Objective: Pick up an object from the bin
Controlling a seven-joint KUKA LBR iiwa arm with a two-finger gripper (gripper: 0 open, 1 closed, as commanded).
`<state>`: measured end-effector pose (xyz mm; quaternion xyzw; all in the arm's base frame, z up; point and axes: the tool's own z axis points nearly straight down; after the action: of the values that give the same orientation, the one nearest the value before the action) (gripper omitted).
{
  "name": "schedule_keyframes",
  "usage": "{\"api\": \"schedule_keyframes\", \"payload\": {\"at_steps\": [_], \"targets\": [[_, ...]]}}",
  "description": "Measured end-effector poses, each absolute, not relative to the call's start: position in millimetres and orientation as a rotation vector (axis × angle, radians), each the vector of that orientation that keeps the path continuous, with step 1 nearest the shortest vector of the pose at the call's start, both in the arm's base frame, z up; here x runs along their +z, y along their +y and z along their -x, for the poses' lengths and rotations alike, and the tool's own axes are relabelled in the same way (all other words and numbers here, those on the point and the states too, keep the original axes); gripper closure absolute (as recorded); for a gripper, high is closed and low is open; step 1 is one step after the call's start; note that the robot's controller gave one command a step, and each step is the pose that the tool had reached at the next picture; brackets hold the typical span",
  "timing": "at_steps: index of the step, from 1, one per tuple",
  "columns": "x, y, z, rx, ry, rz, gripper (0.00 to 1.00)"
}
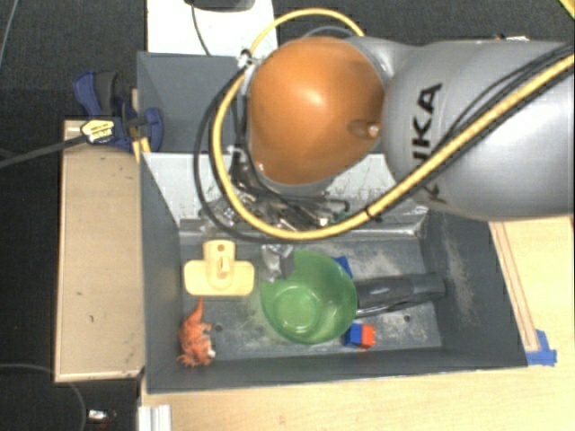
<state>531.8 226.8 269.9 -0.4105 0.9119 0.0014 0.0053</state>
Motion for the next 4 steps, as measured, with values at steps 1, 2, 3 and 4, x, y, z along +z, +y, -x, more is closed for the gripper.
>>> {"api": "schedule_keyframes", "payload": {"at_steps": [1, 2, 3, 4], "targets": [[201.8, 224.4, -529.8, 0.003, 2.816, 1.371, 0.0], [175.7, 231.7, -504.5, -0.003, 2.554, 1.811, 0.0], [362.8, 216.4, -485.6, 0.005, 2.876, 1.241, 1.0], [367.0, 215.7, -484.6, 0.004, 2.876, 1.236, 1.0]]}}
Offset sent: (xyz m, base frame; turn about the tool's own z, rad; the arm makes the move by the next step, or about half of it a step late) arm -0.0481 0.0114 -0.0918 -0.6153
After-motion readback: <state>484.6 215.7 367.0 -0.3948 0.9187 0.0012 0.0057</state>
